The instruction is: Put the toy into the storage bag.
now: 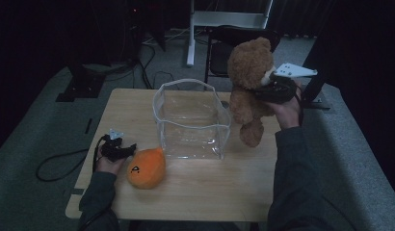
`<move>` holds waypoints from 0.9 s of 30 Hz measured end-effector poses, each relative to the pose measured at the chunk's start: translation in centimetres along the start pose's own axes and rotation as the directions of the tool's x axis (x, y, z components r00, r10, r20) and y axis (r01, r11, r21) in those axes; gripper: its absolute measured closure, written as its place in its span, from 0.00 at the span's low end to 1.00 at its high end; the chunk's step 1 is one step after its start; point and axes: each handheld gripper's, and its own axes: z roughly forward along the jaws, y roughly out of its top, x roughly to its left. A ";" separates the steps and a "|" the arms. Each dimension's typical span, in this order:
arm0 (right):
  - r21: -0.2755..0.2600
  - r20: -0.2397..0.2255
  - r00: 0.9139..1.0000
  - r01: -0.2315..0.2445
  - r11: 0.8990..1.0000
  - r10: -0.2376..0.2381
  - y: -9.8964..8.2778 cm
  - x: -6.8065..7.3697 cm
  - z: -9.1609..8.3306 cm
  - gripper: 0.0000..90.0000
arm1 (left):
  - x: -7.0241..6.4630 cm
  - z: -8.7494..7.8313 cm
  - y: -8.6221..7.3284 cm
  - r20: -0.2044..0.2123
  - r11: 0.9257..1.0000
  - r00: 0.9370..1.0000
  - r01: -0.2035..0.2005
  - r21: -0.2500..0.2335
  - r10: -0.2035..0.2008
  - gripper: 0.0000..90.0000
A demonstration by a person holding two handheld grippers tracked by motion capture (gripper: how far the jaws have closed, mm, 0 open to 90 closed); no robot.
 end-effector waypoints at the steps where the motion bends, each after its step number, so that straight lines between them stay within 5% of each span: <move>1: 0.000 -0.001 1.000 -0.001 1.000 0.001 0.1 -0.1 0.1 0.38 | 0.0 0.0 0.0 0.000 1.000 1.000 0.000 0.000 0.000 0.34; 11: 0.015 -0.012 1.000 0.000 1.000 0.000 0.8 -0.6 1.3 0.38 | 0.0 0.0 0.0 0.000 1.000 1.000 0.000 0.001 0.000 0.34; 27: 0.005 -0.022 0.998 -0.064 0.998 0.064 1.4 -1.7 2.0 0.38 | 0.0 0.0 0.0 0.000 1.000 1.000 0.000 0.000 0.000 0.34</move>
